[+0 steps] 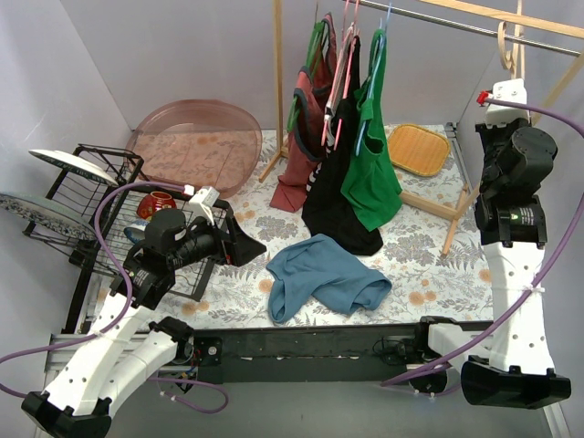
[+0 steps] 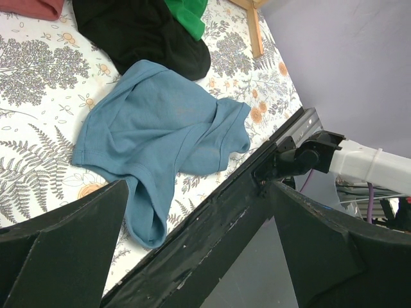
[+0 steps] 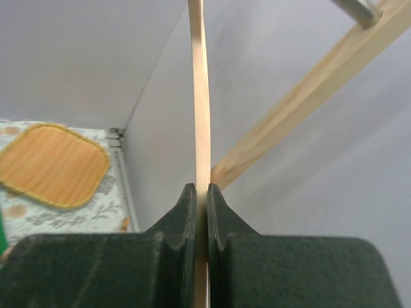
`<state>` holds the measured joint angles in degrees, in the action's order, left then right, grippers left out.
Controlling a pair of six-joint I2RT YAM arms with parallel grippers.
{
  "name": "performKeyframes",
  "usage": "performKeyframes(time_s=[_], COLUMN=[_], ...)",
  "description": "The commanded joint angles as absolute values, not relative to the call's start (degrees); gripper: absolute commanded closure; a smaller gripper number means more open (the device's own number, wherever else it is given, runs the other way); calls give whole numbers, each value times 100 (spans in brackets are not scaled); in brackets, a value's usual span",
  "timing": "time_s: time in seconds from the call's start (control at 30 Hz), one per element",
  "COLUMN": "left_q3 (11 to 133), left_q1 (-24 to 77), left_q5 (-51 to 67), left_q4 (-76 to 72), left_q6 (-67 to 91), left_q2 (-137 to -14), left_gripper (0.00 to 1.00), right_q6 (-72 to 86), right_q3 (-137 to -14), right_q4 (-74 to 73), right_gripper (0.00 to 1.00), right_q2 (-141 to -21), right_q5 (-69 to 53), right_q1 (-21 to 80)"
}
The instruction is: Place the tank top on the hanger
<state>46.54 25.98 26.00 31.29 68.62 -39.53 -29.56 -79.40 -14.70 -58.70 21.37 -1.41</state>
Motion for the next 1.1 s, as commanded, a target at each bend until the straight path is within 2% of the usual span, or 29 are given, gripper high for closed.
performKeyframes(time_s=[0.0, 0.13, 0.3, 0.67, 0.8, 0.83, 1.07], left_q3=[4720, 4693, 4614, 4553, 4535, 4535, 4369], left_q1=[2584, 2584, 2584, 2584, 2584, 2584, 2584], left_q5=[2637, 2681, 2839, 2997, 3102, 3120, 3313], left_q4=[3120, 3067, 3067, 2979, 3014, 3041, 3138], left_q6=[6838, 6838, 6777, 6715, 6653, 6645, 6636], left_q2=[-3893, -3911, -4034, -4262, -4341, -4377, -4790], left_gripper=[7, 6, 6, 6, 5, 2, 2], right_q6=[-4032, -4298, -3851, -3147, -3146, -3164, -3024], right_q3=[-7656, -7401, -7409, -7664, -7585, -7411, -7101], right_q4=[112, 343, -350, -1959, -2609, -2680, -3110], right_gripper=[99, 99, 99, 99, 99, 99, 99], right_q2=[-5616, -5494, -5081, -4817, -4659, -4571, -3403], right_q5=[2540, 2321, 1277, -217, -413, -457, -412], right_q1=[-149, -149, -149, -149, -149, -149, -149])
